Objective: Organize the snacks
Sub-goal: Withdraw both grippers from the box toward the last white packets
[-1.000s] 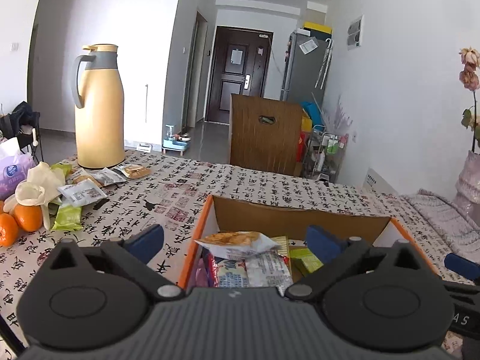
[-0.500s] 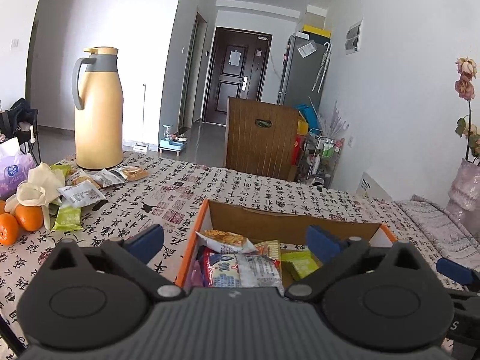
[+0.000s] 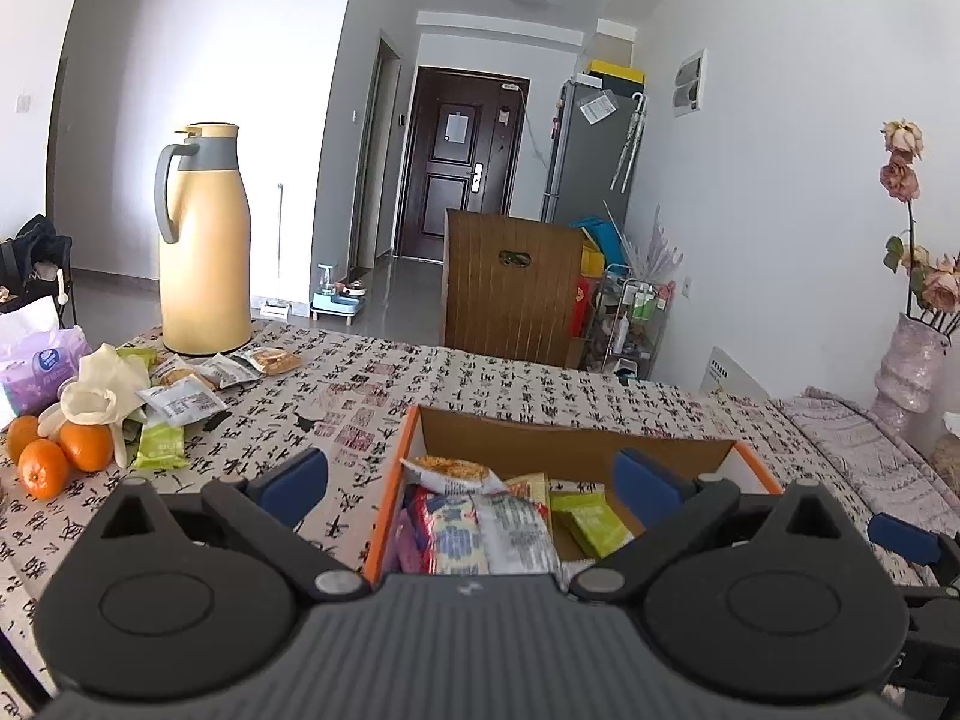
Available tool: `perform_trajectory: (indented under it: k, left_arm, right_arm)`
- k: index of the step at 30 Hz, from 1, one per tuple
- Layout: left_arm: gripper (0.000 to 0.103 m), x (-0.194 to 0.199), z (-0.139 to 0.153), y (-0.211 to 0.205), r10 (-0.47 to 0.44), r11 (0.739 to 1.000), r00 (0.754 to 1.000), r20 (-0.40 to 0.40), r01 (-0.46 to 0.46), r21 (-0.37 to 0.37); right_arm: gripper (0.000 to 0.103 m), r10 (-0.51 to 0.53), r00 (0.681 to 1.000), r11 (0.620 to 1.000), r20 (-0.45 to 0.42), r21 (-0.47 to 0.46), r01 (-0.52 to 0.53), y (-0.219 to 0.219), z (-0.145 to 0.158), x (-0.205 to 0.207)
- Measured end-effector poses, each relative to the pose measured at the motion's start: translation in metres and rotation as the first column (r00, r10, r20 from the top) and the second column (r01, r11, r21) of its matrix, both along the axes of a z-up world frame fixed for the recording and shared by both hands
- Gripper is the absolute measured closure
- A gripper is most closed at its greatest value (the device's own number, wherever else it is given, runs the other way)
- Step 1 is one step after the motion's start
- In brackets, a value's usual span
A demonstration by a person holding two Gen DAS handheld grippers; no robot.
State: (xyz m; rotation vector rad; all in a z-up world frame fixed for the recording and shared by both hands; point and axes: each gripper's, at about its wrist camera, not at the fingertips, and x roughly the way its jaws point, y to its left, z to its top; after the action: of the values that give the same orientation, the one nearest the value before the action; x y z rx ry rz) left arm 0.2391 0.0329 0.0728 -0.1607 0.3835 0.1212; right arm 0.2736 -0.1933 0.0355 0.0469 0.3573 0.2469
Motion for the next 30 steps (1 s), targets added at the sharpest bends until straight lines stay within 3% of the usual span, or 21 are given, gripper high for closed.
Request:
perform_trajectory:
  k: [10,17,30]
  left_arm:
    - [0.000,-0.032,-0.020,0.000,-0.034,0.999,0.998,-0.052,0.035,0.020]
    - [0.000,-0.051,-0.052,0.001,-0.075,0.996,0.991,-0.115,0.079,0.031]
    - [0.000,-0.043,-0.094,0.000,-0.096,0.994,0.968,-0.232,0.106,0.029]
  right_arm:
    - [0.000,0.010,0.999,1.000,-0.040,-0.026,-0.011,-0.006,-0.010,-0.030]
    - [0.000,-0.009,0.993,0.998,-0.117,-0.055,0.003,-0.014,-0.035,-0.047]
    - [0.000,-0.031,0.961,0.991,-0.275,-0.133,-0.006,-0.012,-0.076,-0.036]
